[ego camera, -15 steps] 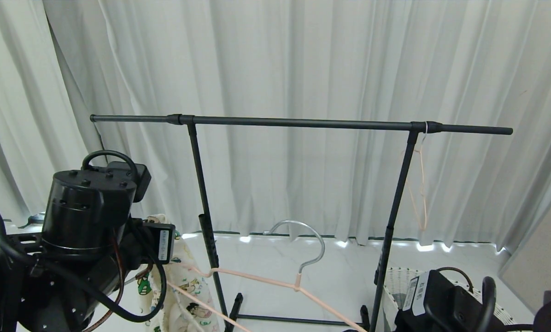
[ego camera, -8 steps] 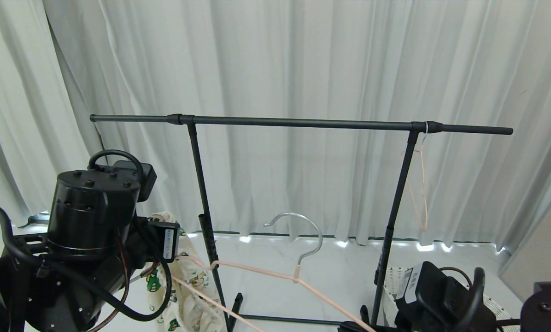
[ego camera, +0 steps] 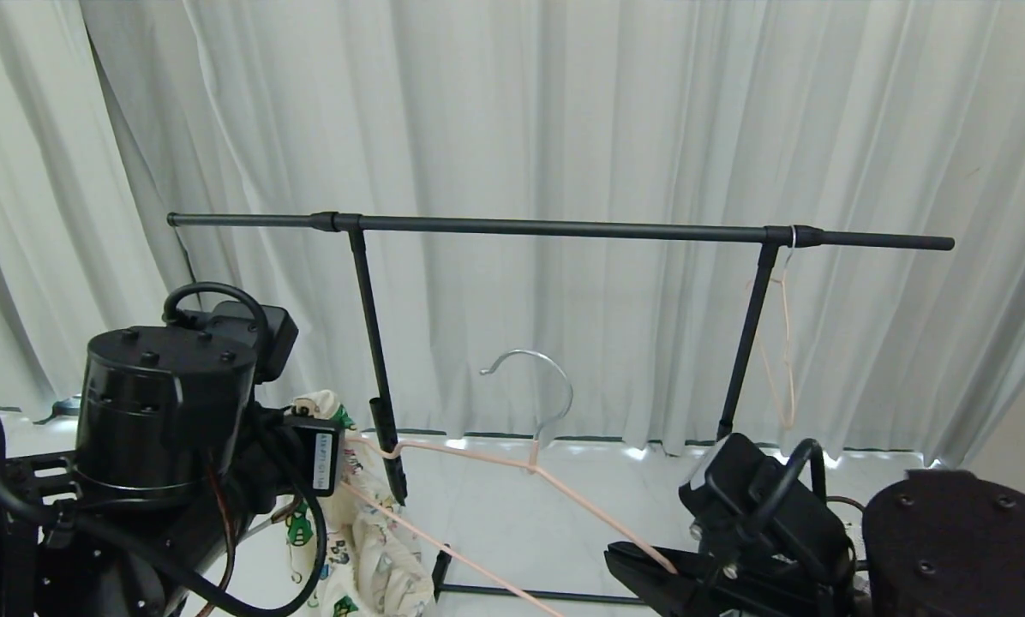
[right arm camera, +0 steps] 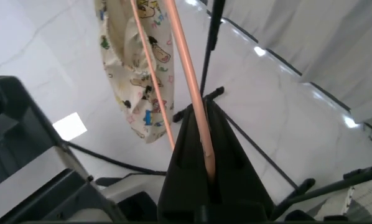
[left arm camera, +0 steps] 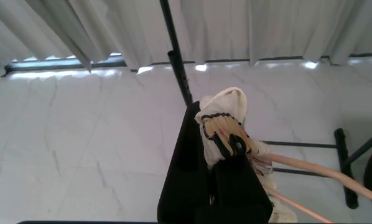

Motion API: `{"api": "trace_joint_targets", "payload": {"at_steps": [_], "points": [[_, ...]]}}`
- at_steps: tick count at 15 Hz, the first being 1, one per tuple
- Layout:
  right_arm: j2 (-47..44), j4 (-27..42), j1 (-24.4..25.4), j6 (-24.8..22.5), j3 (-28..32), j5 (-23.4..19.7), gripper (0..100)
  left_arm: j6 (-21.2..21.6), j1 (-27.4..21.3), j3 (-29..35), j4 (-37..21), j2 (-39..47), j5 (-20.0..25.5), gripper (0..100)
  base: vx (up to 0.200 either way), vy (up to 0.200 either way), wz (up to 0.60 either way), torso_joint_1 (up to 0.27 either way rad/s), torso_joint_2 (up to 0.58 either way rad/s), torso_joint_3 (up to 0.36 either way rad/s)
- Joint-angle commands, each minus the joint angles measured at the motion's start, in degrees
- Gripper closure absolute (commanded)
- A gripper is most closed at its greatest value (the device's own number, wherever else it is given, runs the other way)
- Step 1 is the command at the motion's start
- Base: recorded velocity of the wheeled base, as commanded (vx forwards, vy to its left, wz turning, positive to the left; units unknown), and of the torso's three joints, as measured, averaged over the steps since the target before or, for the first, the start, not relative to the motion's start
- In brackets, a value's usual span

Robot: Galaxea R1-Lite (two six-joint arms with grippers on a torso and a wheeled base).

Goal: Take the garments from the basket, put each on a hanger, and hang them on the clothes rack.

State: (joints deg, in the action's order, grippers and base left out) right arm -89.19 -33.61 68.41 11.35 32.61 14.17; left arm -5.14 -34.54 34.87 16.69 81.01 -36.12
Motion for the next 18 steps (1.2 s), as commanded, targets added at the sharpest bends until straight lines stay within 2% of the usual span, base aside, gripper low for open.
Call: {"api": "trace_joint_targets", "payload": {"at_steps": [1,3,7,12,15,18], "points": [[-6.97,-3.22,0.4,0.69,3.07,2.18,100,-0.04,-1.59,-2.96,3.09,-0.94,0.79,100,0.0,0.0,0.0,0.0,0.0,0.0],[-11.71,-8.14,1.2,2.27,5.36,3.15,100,0.05,-2.91,-5.33,5.11,-2.78,2.99,100,0.0,0.0,0.0,0.0,0.0,0.0],[-15.32,-8.31,3.22,3.68,7.56,3.76,100,-0.04,-3.87,-4.63,6.69,-3.57,3.25,100,0.0,0.0,0.0,0.0,0.0,0.0],[-17.69,-8.31,5.15,5.09,10.46,3.85,100,-1.8,-13.45,-2.52,10.47,-3.84,4.3,100,0.0,0.0,0.0,0.0,0.0,0.0],[-19.09,-8.4,6.12,6.93,12.04,7.1,100,-1.62,-15.91,-0.85,10.65,-4.28,5.1,100,0.0,0.0,0.0,0.0,0.0,0.0],[-18.92,-8.4,5.94,8.07,13.09,7.37,100,-1.45,-17.5,-1.12,10.56,-5.16,5.1,100,0.0,0.0,0.0,0.0,0.0,0.0]]}}
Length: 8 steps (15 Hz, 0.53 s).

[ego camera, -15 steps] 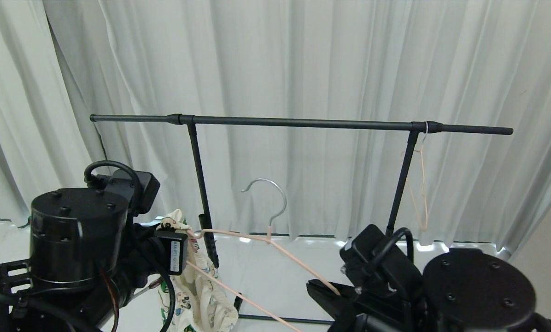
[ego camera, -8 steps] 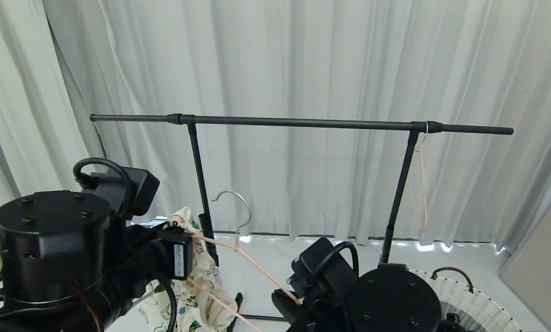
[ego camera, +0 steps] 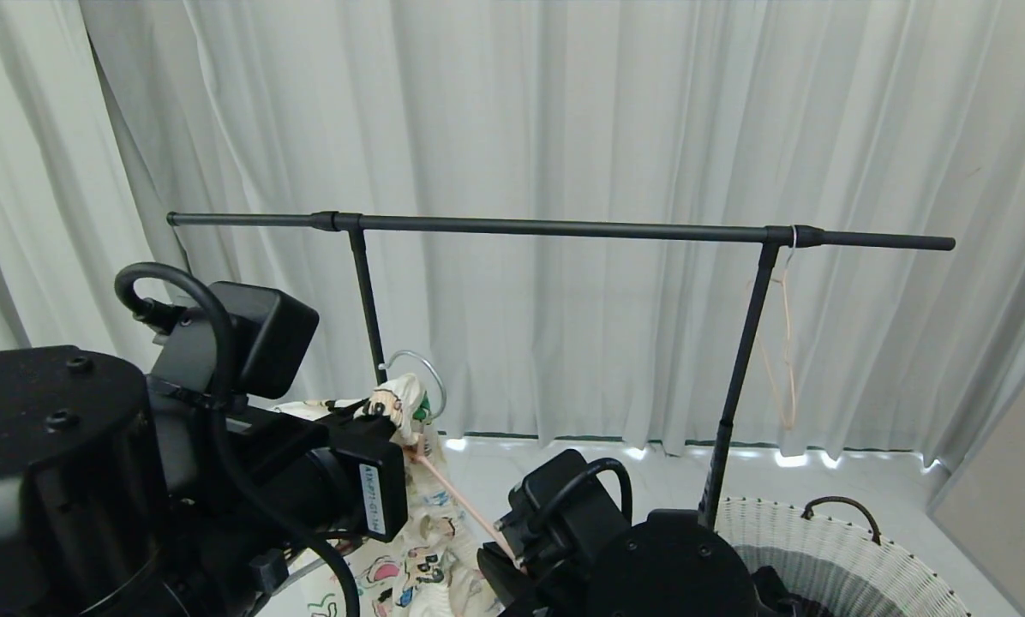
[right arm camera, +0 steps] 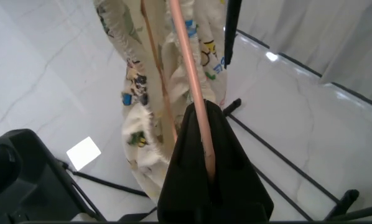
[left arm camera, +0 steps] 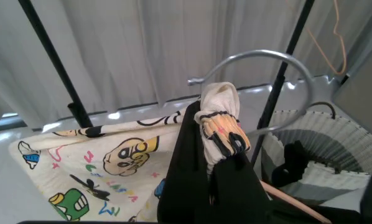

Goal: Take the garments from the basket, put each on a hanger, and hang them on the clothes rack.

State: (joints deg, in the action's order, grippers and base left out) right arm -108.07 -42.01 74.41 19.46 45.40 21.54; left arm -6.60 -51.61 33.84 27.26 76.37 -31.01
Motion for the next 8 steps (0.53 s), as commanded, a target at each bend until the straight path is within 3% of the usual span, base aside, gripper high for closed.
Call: {"api": "trace_joint_targets", "payload": {"at_steps": [1,4,8], "points": [[0.05,0.0,-0.06,-0.03,0.31,-0.01,100,0.09,-0.42,-0.09,-0.01,-0.61,-0.01,100,0.0,0.0,0.0,0.0,0.0,0.0],[1.28,0.0,-0.14,-0.03,0.22,0.52,100,0.09,-0.06,-0.09,-0.01,-0.61,-0.28,100,0.0,0.0,0.0,0.0,0.0,0.0],[4.36,0.08,-0.32,-0.03,-0.05,1.14,100,0.44,5.12,0.35,0.08,-0.52,-0.63,100,0.0,0.0,0.0,0.0,0.0,0.0]]}}
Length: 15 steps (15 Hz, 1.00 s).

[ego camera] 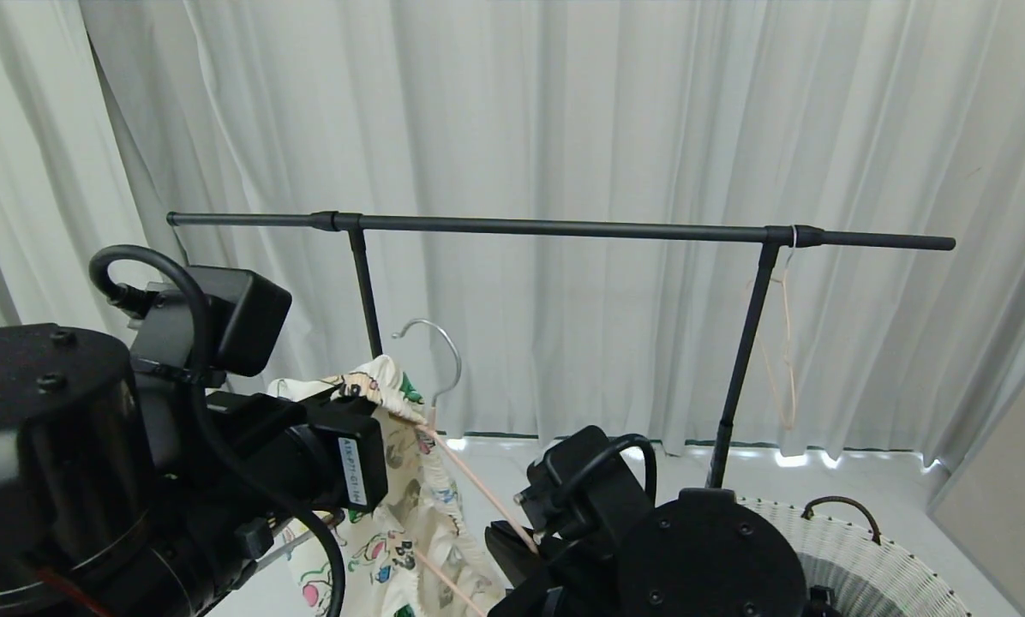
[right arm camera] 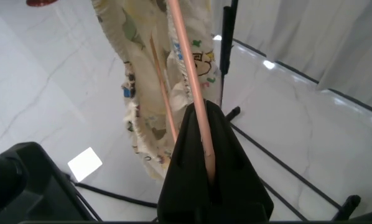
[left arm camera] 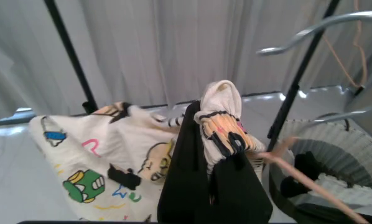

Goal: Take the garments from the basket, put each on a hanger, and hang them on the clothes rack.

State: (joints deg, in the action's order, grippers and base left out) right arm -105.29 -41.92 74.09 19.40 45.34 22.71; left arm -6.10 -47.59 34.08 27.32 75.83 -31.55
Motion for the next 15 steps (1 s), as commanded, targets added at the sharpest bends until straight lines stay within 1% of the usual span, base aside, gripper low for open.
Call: {"api": "trace_joint_targets", "payload": {"at_steps": [1,2,4,6,11,15], "points": [[1.93,0.0,0.0,-0.06,0.01,0.4,100,0.65,1.1,0.02,0.01,0.02,-0.18,100,0.0,0.0,0.0,0.0,0.0,0.0],[2.02,0.0,0.0,-0.06,0.01,0.4,100,1.17,0.66,0.1,0.01,-0.06,-0.18,100,0.0,0.0,0.0,0.0,0.0,0.0],[2.11,0.0,-0.53,-0.15,0.1,0.4,100,2.49,-2.15,0.19,0.01,-0.42,-0.18,100,0.0,0.0,0.0,0.0,0.0,0.0],[2.37,-0.09,-0.62,-0.24,0.01,0.4,100,2.4,-4.0,1.25,0.01,-0.42,-0.09,100,0.0,0.0,0.0,0.0,0.0,0.0],[2.37,-0.09,-0.53,-0.32,0.1,0.4,100,2.4,-4.35,2.48,0.19,-0.15,-0.18,100,0.0,0.0,0.0,0.0,0.0,0.0],[2.55,-0.09,-0.53,-0.32,0.19,0.49,100,2.4,-4.44,1.07,0.19,-0.33,-0.18,100,0.0,0.0,0.0,0.0,0.0,0.0]]}}
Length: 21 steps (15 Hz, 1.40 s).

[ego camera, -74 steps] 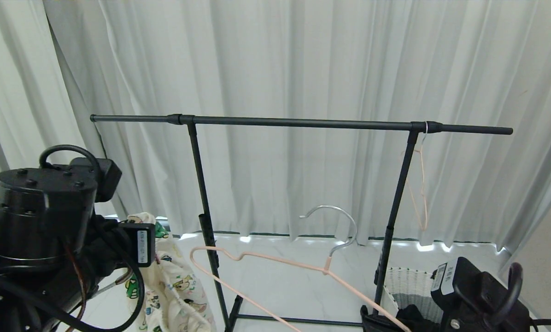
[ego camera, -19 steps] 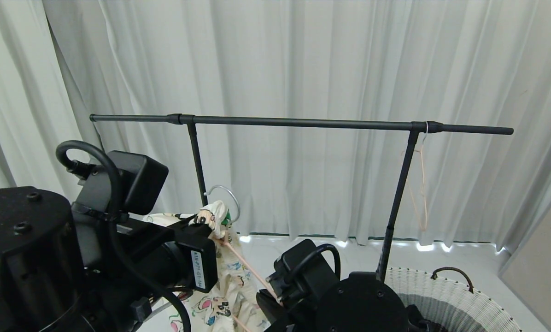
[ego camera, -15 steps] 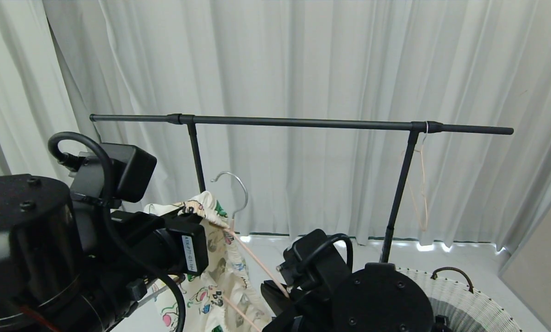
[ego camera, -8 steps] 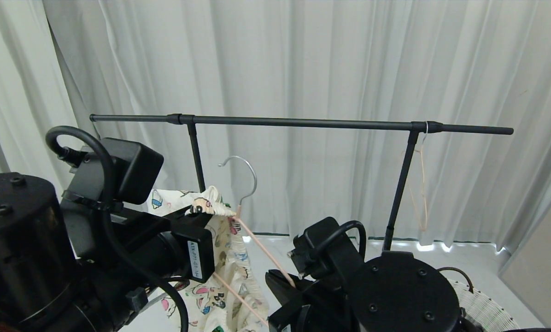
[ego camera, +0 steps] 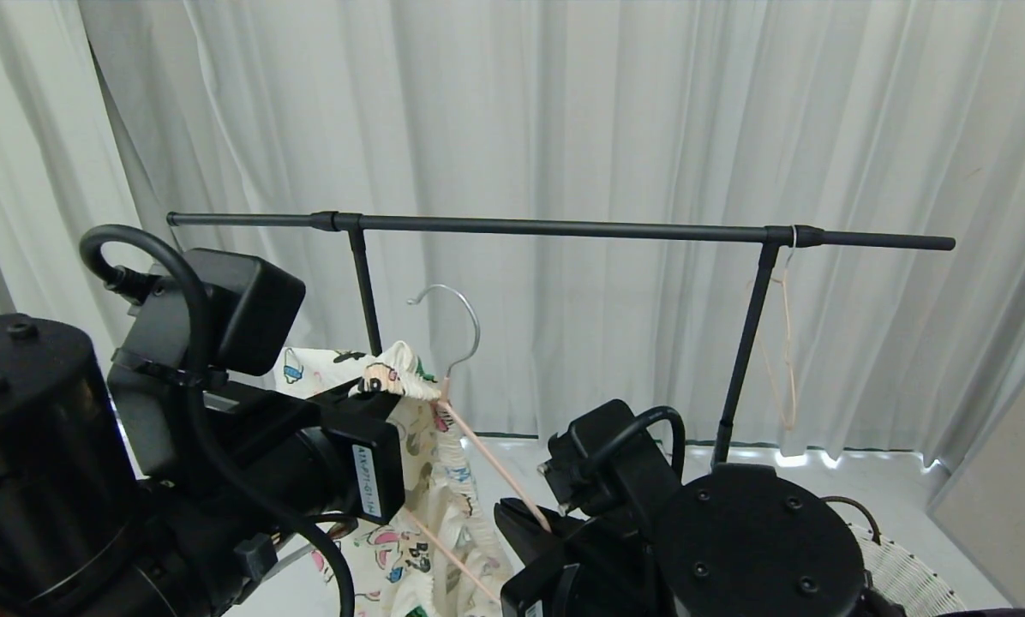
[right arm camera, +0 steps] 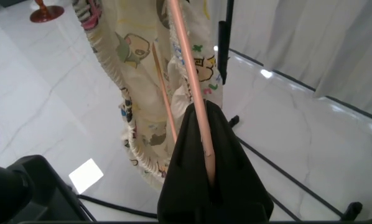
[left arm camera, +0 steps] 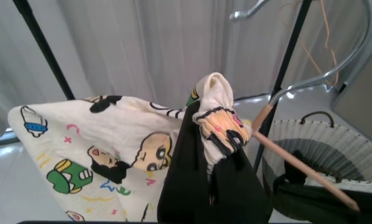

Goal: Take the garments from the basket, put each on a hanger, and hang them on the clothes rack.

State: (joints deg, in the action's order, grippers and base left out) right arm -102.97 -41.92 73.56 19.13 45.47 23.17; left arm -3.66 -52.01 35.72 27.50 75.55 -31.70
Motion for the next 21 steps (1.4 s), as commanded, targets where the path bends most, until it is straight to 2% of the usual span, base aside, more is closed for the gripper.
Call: {"api": "trace_joint_targets", "payload": {"at_steps": [1,5,9,13,14,18,21], "points": [[0.41,-0.09,-0.08,-0.05,0.14,0.03,100,-0.03,-0.03,-1.09,0.01,-0.13,-0.12,100,0.0,0.0,0.0,0.0,0.0,0.0],[0.85,-0.09,-1.14,-0.49,0.23,0.03,100,0.14,-0.64,-0.12,0.01,0.04,-0.12,100,0.0,0.0,0.0,0.0,0.0,0.0],[1.81,-0.09,-2.45,-0.49,0.23,0.03,100,0.23,-4.68,-0.3,-0.08,0.66,-2.93,100,0.0,0.0,0.0,0.0,0.0,0.0],[2.43,-0.09,-2.63,-0.49,0.5,0.03,100,0.32,-4.86,-0.12,-0.08,1.18,-3.02,100,0.0,0.0,0.0,0.0,0.0,0.0],[2.69,-0.09,-2.72,-0.49,0.5,0.12,100,0.32,-4.86,-0.12,-0.08,1.18,-3.46,0,0.0,0.0,0.0,0.0,0.0,0.0],[4.27,-0.09,-3.95,-0.58,0.41,0.47,100,0.23,-4.95,-0.3,-0.08,1.01,-4.52,0,0.0,0.0,0.0,0.0,0.0,0.0],[5.77,-0.09,-5.62,-0.76,0.06,0.73,100,0.14,-7.15,-0.91,-0.08,1.01,-4.52,0,0.0,0.0,0.0,0.0,0.0,0.0]]}}
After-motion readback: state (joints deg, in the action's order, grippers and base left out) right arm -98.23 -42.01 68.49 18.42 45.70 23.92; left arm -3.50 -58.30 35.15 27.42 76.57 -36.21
